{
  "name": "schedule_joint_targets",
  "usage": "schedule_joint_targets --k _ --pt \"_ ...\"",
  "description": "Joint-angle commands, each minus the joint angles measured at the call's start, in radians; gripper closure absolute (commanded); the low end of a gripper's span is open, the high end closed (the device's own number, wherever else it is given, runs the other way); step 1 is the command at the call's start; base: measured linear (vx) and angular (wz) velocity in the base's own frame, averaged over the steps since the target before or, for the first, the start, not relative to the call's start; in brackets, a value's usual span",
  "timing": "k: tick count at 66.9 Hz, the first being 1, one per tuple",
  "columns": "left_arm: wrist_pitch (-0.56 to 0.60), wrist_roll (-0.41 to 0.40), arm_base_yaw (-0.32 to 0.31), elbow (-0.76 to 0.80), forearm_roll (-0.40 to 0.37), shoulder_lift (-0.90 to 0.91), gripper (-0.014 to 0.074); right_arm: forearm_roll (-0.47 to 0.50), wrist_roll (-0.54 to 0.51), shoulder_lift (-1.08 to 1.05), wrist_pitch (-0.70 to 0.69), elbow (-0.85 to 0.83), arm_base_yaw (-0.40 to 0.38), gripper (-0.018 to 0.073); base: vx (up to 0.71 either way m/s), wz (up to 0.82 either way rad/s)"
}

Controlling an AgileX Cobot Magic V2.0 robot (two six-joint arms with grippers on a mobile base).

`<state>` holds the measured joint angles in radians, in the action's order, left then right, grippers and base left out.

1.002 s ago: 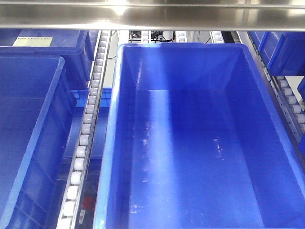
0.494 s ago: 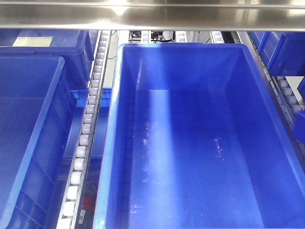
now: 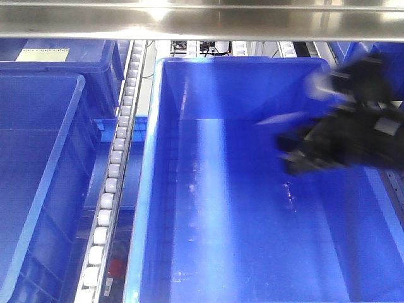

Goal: Pour parts from conveyor to right shelf
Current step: 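Extend the right arm over the empty blue bin, then lower the blue block into the bin and open the right gripper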

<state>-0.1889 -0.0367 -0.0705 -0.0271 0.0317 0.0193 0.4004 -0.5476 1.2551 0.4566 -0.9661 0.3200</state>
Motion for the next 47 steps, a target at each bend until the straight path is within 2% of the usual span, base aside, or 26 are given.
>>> schedule_joint_targets --k 1,14,21,37,47 --pt "0.070 -0.007 -0.003 0.018 -0.002 0.004 0.0603 -0.037 0.075 0.096 0.004 -0.119 0.016 0.0557 0.00 0.00" --pt "0.070 -0.007 -0.003 0.018 -0.002 0.004 0.0603 -0.218 0.303 0.292 0.207 -0.306 0.016 0.0554 0.00 0.00" --pt "0.070 -0.007 -0.003 0.018 -0.002 0.004 0.0603 -0.300 0.375 0.379 0.283 -0.387 0.016 0.0552 0.00 0.00" --pt "0.070 -0.007 -0.003 0.018 -0.002 0.004 0.0603 -0.308 0.394 0.556 0.457 -0.539 0.016 0.0532 0.00 0.00" --pt "0.070 -0.007 -0.003 0.018 -0.002 0.004 0.0603 -0.308 0.407 0.627 0.503 -0.599 0.016 0.0463 0.00 0.00"
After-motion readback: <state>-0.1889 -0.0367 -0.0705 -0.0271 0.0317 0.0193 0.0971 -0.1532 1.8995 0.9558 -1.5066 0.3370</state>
